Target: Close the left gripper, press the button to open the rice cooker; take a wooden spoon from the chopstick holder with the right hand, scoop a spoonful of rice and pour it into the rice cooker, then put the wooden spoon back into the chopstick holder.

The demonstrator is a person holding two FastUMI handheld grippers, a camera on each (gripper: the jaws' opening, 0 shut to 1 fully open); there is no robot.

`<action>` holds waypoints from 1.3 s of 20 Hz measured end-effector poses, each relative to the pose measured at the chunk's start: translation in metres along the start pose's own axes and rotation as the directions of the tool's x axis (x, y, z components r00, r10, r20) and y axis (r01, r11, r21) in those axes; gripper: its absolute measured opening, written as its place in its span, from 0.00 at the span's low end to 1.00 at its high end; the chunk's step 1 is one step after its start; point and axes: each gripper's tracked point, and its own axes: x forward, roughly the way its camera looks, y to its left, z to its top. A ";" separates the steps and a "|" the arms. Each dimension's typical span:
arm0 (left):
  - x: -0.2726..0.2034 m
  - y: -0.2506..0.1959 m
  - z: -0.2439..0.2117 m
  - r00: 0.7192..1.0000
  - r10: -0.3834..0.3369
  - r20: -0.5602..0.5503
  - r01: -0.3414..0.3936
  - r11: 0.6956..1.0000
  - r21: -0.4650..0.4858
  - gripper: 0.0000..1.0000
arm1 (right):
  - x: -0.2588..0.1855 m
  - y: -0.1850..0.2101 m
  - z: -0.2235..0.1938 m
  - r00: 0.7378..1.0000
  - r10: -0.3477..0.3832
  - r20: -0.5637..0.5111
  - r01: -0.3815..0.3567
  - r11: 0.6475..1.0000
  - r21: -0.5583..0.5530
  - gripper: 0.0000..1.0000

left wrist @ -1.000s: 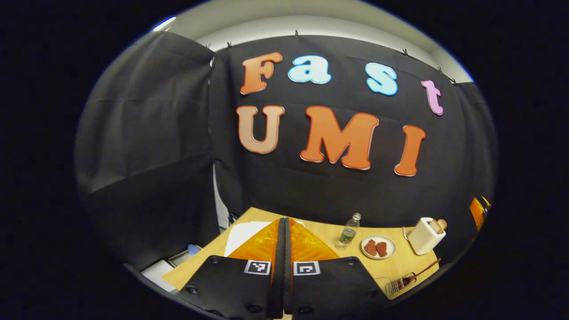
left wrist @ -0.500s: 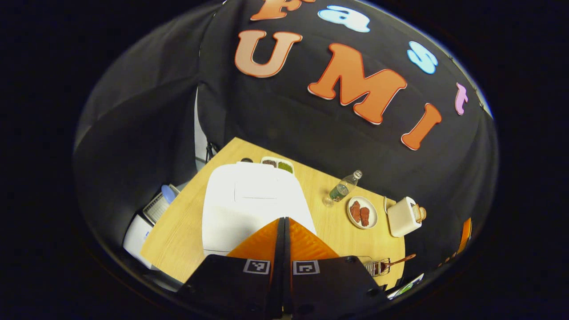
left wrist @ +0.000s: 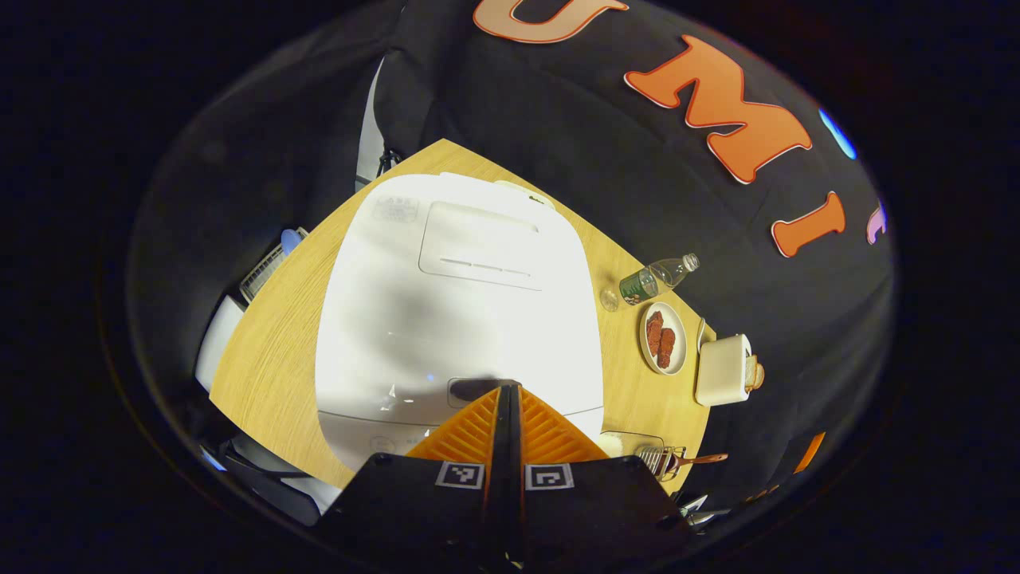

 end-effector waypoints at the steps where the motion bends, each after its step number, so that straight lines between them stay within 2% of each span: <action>1: 0.005 0.002 0.000 1.000 0.008 0.005 -0.008 1.000 -0.001 0.06 | 0.001 0.001 -0.001 1.000 0.004 -0.003 -0.004 1.000 0.001 0.96; 6: 0.012 0.006 -0.005 1.000 0.025 0.015 -0.024 0.999 -0.020 0.06 | 0.006 0.006 -0.008 1.000 0.021 -0.019 -0.021 1.000 -0.005 0.96; 9: 0.017 0.012 -0.002 0.997 0.070 0.042 -0.071 0.997 0.013 0.06 | 0.008 0.012 -0.017 0.999 0.035 -0.042 -0.035 0.999 0.006 0.96; 12: 0.012 0.006 0.001 0.996 0.069 0.054 -0.070 0.997 0.029 0.06 | 0.010 0.015 -0.021 0.997 0.051 -0.059 -0.050 0.999 0.014 0.96; 15: -0.010 -0.005 0.021 0.979 0.046 0.199 -0.055 0.998 0.039 0.06 | 0.010 0.011 -0.025 0.997 0.050 -0.063 -0.049 0.999 0.012 0.95; 17: -0.029 -0.013 0.034 0.946 0.051 0.319 -0.077 0.995 0.069 0.06 | 0.011 0.009 -0.033 0.995 0.050 -0.081 -0.049 0.999 0.014 0.95; 18: -0.040 -0.017 0.044 0.921 0.056 0.385 -0.098 0.991 0.092 0.06 | 0.011 0.009 -0.038 0.994 0.053 -0.094 -0.052 0.998 0.018 0.95; 19: -0.050 -0.023 0.055 0.891 0.057 0.450 -0.123 0.985 0.120 0.06 | 0.012 0.010 -0.042 0.993 0.058 -0.107 -0.056 0.998 0.024 0.92; 20: -0.062 -0.026 0.065 0.858 0.067 0.510 -0.162 0.976 0.144 0.06 | 0.013 0.010 -0.044 0.992 0.064 -0.113 -0.061 0.998 0.031 0.96; 22: -0.089 -0.036 0.079 0.782 0.077 0.618 -0.229 0.958 0.171 0.06 | 0.016 0.010 -0.045 0.991 0.073 -0.116 -0.069 0.997 0.038 0.96; 24: -0.115 -0.052 0.077 0.723 0.049 0.689 -0.240 0.953 0.185 0.06 | 0.017 0.008 -0.048 0.990 0.077 -0.119 -0.074 0.997 0.033 0.96; 26: -0.137 -0.060 0.067 0.677 0.019 0.736 -0.242 0.950 0.198 0.06 | 0.018 0.005 -0.053 0.988 0.080 -0.131 -0.076 0.997 0.032 0.96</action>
